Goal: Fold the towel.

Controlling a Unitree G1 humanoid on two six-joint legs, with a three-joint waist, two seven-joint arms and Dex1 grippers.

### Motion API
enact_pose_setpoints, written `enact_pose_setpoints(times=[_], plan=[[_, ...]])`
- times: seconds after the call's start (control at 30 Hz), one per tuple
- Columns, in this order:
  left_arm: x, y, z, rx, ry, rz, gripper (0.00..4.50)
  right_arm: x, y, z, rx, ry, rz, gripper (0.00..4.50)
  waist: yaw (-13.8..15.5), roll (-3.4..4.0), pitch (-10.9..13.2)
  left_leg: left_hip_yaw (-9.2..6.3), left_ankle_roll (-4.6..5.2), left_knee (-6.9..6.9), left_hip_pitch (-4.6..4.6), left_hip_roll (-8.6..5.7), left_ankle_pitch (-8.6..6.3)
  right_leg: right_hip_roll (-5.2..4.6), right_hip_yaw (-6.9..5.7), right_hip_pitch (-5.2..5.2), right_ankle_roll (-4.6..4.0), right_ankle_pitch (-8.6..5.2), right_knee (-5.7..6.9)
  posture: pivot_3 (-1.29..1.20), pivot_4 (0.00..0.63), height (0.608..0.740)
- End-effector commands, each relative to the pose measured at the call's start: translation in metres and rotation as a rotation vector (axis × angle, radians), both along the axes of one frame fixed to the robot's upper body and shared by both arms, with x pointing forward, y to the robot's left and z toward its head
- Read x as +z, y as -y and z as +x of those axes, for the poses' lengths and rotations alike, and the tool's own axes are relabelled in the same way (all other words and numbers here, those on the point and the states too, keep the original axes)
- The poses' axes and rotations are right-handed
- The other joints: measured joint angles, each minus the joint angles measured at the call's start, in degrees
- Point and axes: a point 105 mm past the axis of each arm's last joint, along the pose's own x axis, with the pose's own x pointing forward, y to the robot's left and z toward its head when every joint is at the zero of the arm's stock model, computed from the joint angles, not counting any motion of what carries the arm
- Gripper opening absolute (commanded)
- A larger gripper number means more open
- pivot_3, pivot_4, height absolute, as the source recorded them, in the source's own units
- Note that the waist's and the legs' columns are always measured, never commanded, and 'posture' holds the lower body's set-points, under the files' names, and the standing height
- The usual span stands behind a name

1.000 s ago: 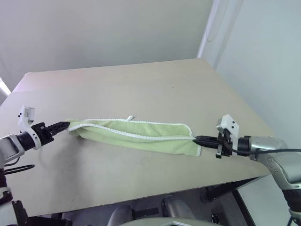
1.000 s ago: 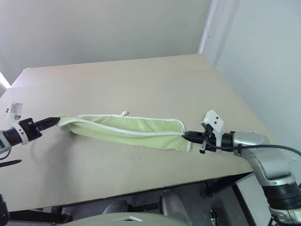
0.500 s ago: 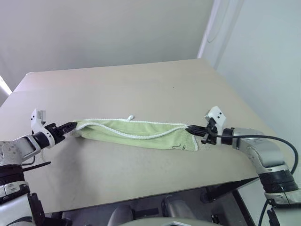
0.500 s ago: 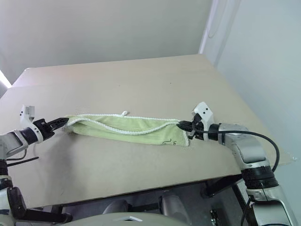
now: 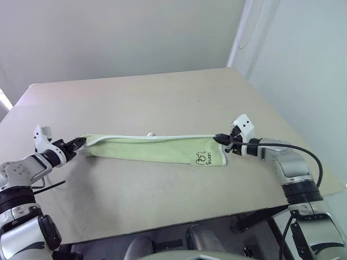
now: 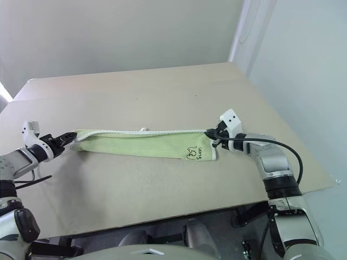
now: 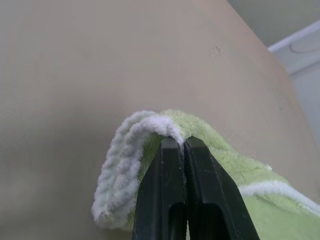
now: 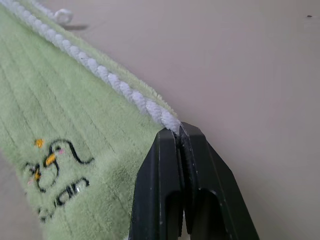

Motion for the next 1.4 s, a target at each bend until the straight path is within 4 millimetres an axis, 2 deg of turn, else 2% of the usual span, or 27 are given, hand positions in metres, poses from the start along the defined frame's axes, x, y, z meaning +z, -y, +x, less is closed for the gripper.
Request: enact_pose_setpoints(times=[0.03,0.1,0.13,0.2,0.43,0.53,0.57,0.73,0.87,0.97,1.07,1.13,1.27,1.4], plan=[[0.019,-0.003,0.009,0.022,0.077,0.008,0.00,0.016,-0.007,0.005,0.025,0.061,0.013,0.03,0.00,0.00,0.00,0.00,0.00,0.00,0.00,0.00,0.00,0.00,0.00,0.00,-0.02,0.01,0.00,0.00,0.000,0.740],[0.019,0.000,0.011,0.015,0.084,0.004,0.00,0.017,-0.009,0.005,0.030,0.060,0.020,0.03,-0.01,0.00,0.00,0.00,-0.01,0.00,-0.01,0.00,0.00,0.00,0.00,0.00,-0.04,0.03,-0.01,0.00,0.000,0.740],[0.018,0.001,0.012,0.013,0.085,0.006,0.48,0.017,-0.009,0.005,0.030,0.060,0.023,0.22,-0.01,0.00,0.00,0.00,-0.01,0.00,-0.01,0.00,0.00,0.00,0.00,0.00,-0.05,0.04,-0.01,0.00,0.000,0.740],[0.019,0.002,0.013,0.016,0.099,-0.004,0.95,0.019,-0.011,0.005,0.032,0.060,0.034,0.65,0.00,0.01,-0.01,0.00,-0.01,0.00,0.00,0.00,0.00,0.00,0.00,0.00,-0.03,0.03,-0.01,0.00,0.000,0.740],[0.024,0.005,0.013,0.020,0.138,-0.057,3.53,0.022,-0.015,0.007,0.019,0.085,0.060,3.14,-0.08,0.01,-0.01,0.00,-0.02,0.00,0.00,0.00,0.01,0.01,0.00,0.00,-0.01,0.03,0.00,0.00,0.000,0.740],[0.025,0.004,0.010,0.015,0.141,-0.035,4.50,0.027,-0.012,0.012,-0.026,0.110,0.074,4.27,-0.06,0.01,-0.01,-0.01,-0.03,0.00,0.00,0.00,0.02,0.00,0.00,0.00,-0.01,0.04,0.00,0.00,0.000,0.740],[0.026,0.002,0.010,0.023,0.143,-0.024,4.50,0.030,-0.011,0.013,-0.038,0.119,0.081,4.49,-0.07,0.01,-0.01,-0.01,-0.03,0.01,0.00,0.00,0.02,0.01,0.00,0.00,-0.02,0.04,0.00,0.00,0.000,0.740],[0.045,-0.015,0.004,0.061,0.199,0.008,4.50,0.043,-0.009,0.013,-0.059,0.159,0.130,4.49,-0.10,0.01,-0.01,-0.03,-0.04,0.00,-0.01,0.00,0.02,0.00,-0.01,0.00,-0.02,0.04,0.00,0.00,0.000,0.740],[0.048,-0.011,0.000,0.032,0.208,0.051,4.50,0.047,-0.006,0.010,-0.083,0.174,0.156,4.49,-0.09,0.03,-0.02,-0.02,-0.03,-0.03,0.01,0.00,0.02,0.01,0.00,0.00,0.02,0.02,0.00,0.00,0.000,0.740],[0.056,0.000,0.001,-0.015,0.255,0.090,4.50,0.053,-0.003,0.005,-0.104,0.161,0.206,4.49,0.14,0.03,-0.03,-0.03,-0.04,0.00,-0.02,0.00,0.02,0.01,-0.01,0.00,0.01,0.02,0.00,0.00,0.000,0.740],[0.067,0.026,-0.006,-0.160,0.342,0.195,4.50,0.050,-0.006,-0.010,-0.067,0.058,0.261,4.49,0.08,0.03,-0.03,-0.03,-0.05,0.01,-0.05,0.00,0.03,-0.01,-0.01,0.01,0.01,0.02,-0.03,0.00,0.000,0.740],[0.066,0.047,-0.015,-0.298,0.379,0.283,4.50,0.049,-0.010,-0.024,-0.015,-0.015,0.296,4.49,0.06,0.04,-0.03,-0.01,-0.05,-0.01,-0.04,0.00,0.03,-0.02,0.01,0.01,-0.01,0.02,-0.04,0.00,0.000,0.740],[0.048,0.074,-0.024,-0.502,0.359,0.436,4.50,0.041,-0.016,-0.040,0.023,-0.111,0.294,4.49,-0.06,0.09,-0.02,0.01,-0.05,-0.07,0.00,0.01,0.03,0.02,0.01,0.01,-0.13,-0.13,-0.03,0.00,0.000,0.740],[0.027,0.079,-0.013,-0.554,0.337,0.579,4.50,0.036,-0.021,-0.044,0.010,-0.136,0.300,4.49,0.00,0.10,-0.02,0.02,-0.04,0.03,0.09,0.01,0.04,0.08,0.01,0.10,-0.16,-0.08,0.00,0.00,0.000,0.740]])
